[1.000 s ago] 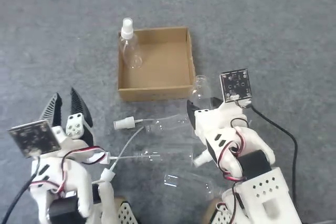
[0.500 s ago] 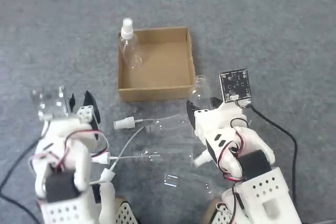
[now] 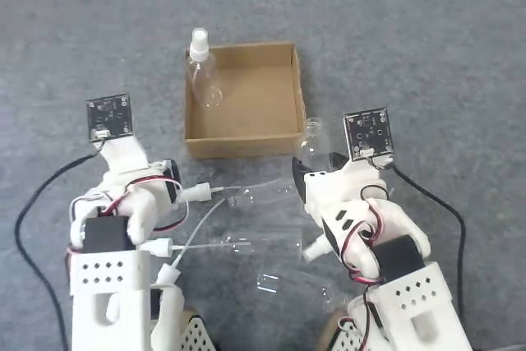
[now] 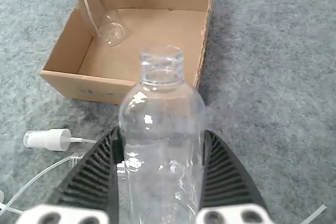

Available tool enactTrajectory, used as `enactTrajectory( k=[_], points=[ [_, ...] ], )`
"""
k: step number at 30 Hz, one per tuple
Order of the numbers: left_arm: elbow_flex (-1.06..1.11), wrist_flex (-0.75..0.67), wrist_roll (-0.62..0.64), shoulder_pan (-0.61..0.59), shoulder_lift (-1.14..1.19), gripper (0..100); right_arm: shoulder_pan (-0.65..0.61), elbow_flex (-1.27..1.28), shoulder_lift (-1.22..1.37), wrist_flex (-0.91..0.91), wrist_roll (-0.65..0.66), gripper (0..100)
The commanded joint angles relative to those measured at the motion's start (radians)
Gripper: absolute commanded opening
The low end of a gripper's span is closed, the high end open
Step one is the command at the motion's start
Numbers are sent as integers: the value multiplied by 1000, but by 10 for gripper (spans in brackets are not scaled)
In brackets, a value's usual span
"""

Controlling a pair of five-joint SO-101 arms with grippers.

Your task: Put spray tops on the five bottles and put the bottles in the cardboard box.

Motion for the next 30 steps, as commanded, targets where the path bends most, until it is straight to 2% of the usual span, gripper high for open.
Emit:
enactTrajectory(
  k=[1, 4, 8, 14, 26, 30],
  points=[
    [19, -17, 155, 8, -11, 31, 16, -8, -22, -27, -12, 6],
    [56, -18, 250, 9, -8, 36, 16, -8, -22, -27, -12, 6],
    [73, -17, 328, 17, -6, 100, 16, -8, -22, -27, -12, 6],
    [68, -3, 439, 107, -6, 152, 16, -8, -22, -27, -12, 6],
    [73, 3, 445, 130, 0, 152, 16, -8, -22, -27, -8, 6],
    [56, -12, 446, 163, 130, 152, 16, -8, -22, -27, -8, 6]
  ],
)
